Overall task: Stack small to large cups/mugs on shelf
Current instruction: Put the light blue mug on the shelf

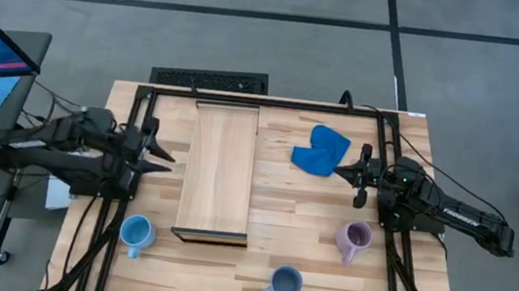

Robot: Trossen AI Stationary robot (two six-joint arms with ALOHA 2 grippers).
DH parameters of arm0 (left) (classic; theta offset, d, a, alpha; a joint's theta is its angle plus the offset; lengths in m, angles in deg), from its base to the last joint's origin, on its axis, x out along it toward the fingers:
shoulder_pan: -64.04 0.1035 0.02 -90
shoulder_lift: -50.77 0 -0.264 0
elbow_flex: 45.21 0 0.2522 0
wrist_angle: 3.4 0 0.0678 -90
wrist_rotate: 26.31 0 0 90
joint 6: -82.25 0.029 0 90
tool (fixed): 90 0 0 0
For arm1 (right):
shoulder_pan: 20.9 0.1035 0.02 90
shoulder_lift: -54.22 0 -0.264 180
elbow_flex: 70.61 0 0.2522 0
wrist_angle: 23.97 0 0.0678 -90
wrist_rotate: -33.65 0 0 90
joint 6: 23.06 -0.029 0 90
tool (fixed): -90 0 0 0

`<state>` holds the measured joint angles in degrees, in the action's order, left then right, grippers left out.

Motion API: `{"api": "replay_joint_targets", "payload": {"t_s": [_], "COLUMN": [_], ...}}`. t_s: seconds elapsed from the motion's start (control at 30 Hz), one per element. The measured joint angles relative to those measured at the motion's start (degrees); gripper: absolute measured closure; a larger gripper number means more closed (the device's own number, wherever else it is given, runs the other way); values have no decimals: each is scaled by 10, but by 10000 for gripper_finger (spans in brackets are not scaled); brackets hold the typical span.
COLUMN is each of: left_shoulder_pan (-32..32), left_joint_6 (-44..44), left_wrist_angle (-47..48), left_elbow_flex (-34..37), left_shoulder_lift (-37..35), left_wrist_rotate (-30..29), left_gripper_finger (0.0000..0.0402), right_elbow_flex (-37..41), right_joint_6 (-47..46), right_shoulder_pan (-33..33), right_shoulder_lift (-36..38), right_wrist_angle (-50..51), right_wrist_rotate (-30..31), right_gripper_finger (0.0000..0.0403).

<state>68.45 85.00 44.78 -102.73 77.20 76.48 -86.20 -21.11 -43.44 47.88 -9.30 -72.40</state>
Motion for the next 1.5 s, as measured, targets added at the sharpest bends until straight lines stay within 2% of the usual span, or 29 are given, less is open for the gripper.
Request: {"api": "replay_joint_targets", "payload": {"t_s": [0.13,0.2,0.33,0.5,0.6,0.8,1.0,1.27,1.4,1.5], "left_shoulder_pan": [-43,-64,-102,-148,-168,-197,-231,-286,-296,-299], "left_joint_6": [-26,-52,-117,-236,-282,-303,-281,-287,-289,-289], "left_wrist_angle": [184,261,381,481,491,489,486,486,486,485], "left_elbow_flex": [-128,-178,-229,-221,-205,-197,-197,-197,-197,-197], "left_shoulder_lift": [82,116,171,220,242,282,311,310,309,308], "left_wrist_rotate": [-98,-121,-120,-103,-83,-75,-84,-111,-117,-121], "left_gripper_finger": [294,294,294,294,294,294,294,294,294,294], "right_elbow_flex": [0,0,0,0,0,0,0,0,0,0], "right_joint_6": [0,0,1,1,1,1,0,0,-86,-116], "right_shoulder_pan": [0,0,0,0,0,0,0,0,-1,-1], "right_shoulder_lift": [0,0,0,0,0,0,0,0,0,0], "right_wrist_angle": [0,0,0,0,0,0,0,1,-14,-12], "right_wrist_rotate": [0,0,0,0,0,0,0,0,16,16], "right_gripper_finger": [369,369,369,369,369,369,369,369,369,369]}}
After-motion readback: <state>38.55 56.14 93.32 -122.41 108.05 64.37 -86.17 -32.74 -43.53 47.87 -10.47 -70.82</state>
